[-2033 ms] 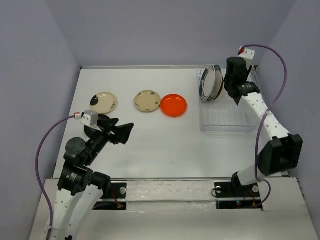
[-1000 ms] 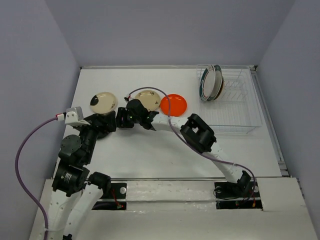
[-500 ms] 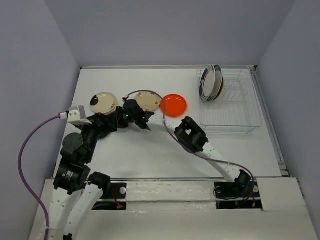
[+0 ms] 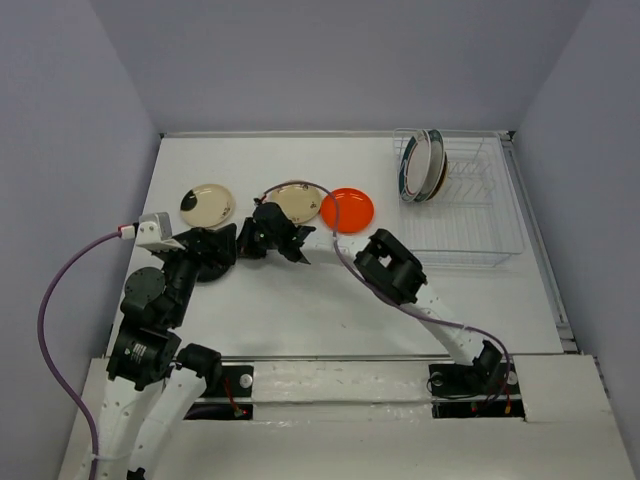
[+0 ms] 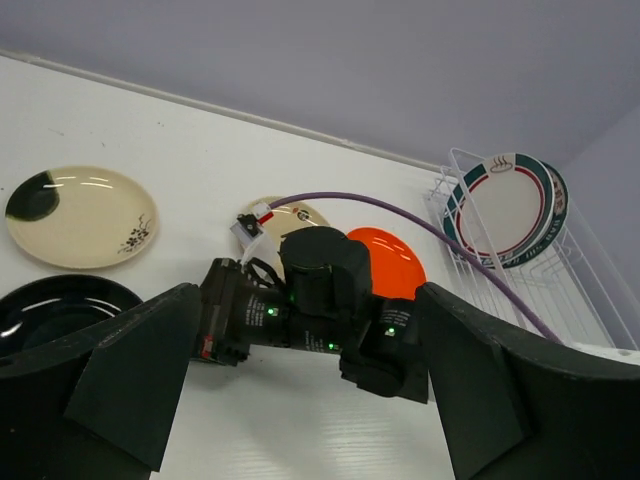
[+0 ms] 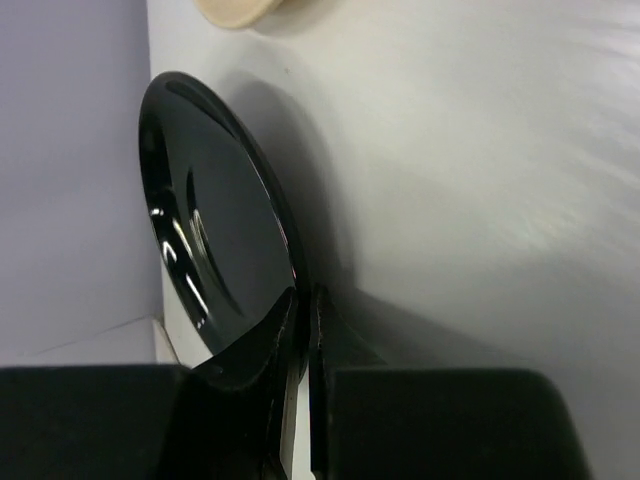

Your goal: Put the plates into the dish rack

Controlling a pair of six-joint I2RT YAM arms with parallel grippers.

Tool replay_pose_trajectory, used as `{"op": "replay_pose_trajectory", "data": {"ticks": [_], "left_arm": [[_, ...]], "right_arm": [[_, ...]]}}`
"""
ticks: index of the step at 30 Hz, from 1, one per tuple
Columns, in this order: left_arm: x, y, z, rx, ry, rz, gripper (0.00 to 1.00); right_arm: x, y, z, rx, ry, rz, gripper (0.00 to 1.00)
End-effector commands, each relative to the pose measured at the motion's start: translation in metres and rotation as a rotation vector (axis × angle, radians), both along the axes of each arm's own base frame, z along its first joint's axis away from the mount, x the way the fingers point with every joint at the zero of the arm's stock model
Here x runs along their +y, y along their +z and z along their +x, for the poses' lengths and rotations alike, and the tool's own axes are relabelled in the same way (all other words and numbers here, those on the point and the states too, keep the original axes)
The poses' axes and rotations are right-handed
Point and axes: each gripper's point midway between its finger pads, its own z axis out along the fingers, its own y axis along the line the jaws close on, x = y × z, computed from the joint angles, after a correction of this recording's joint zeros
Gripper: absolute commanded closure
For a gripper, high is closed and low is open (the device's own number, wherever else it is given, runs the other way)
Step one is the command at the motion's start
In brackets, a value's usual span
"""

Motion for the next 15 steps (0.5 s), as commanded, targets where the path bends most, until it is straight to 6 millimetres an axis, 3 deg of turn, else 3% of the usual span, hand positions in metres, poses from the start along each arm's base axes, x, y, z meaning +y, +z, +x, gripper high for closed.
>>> {"op": "replay_pose_trajectory", "data": {"ticks": [1, 2, 3, 5, 7, 8, 9, 11, 12, 13, 14, 15], "left_arm": [[0.002, 0.013, -0.002, -0.057, 0.000, -0.015, 0.01], [0.002, 0.014, -0.003, -0.059, 0.003, -0.015, 0.01], [0.003, 0.014, -0.003, -0.062, 0.005, -0.016, 0.01], [0.002, 0.015, -0.004, -0.065, 0.002, -0.017, 0.01], [0.002, 0.016, -0.004, -0.068, -0.003, -0.016, 0.01], [0.002, 0.017, -0.005, -0.074, -0.006, -0.015, 0.01], [0.000, 0.017, -0.005, -0.076, -0.016, -0.014, 0.01], [-0.002, 0.017, -0.006, -0.078, -0.029, -0.014, 0.01], [-0.003, 0.016, -0.006, -0.078, -0.035, -0.014, 0.01], [-0.005, 0.017, -0.007, -0.080, -0.044, -0.011, 0.01], [-0.005, 0.017, -0.007, -0.083, -0.047, -0.011, 0.01], [-0.007, 0.017, -0.007, -0.085, -0.054, -0.012, 0.01]], "right_arm": [[-0.021, 0.114, 0.011, -0.299, -0.034, 0.051, 0.93], [-0.032, 0.131, 0.018, -0.357, -0.087, 0.031, 0.93], [-0.053, 0.163, 0.016, -0.451, -0.108, 0.010, 0.93], [-0.084, 0.188, 0.021, -0.551, -0.187, -0.056, 0.93], [-0.137, 0.207, 0.046, -0.646, -0.333, -0.179, 0.93], [-0.177, 0.223, 0.049, -0.670, -0.416, -0.240, 0.93], [-0.216, 0.231, 0.067, -0.683, -0.500, -0.299, 0.93], [-0.291, 0.265, 0.074, -0.740, -0.625, -0.404, 0.93], [-0.329, 0.259, 0.078, -0.733, -0.678, -0.495, 0.93], [-0.394, 0.268, 0.095, -0.747, -0.824, -0.629, 0.93], [-0.433, 0.274, 0.096, -0.745, -0.893, -0.717, 0.93], [-0.480, 0.296, 0.091, -0.751, -1.023, -0.777, 0.93]]}}
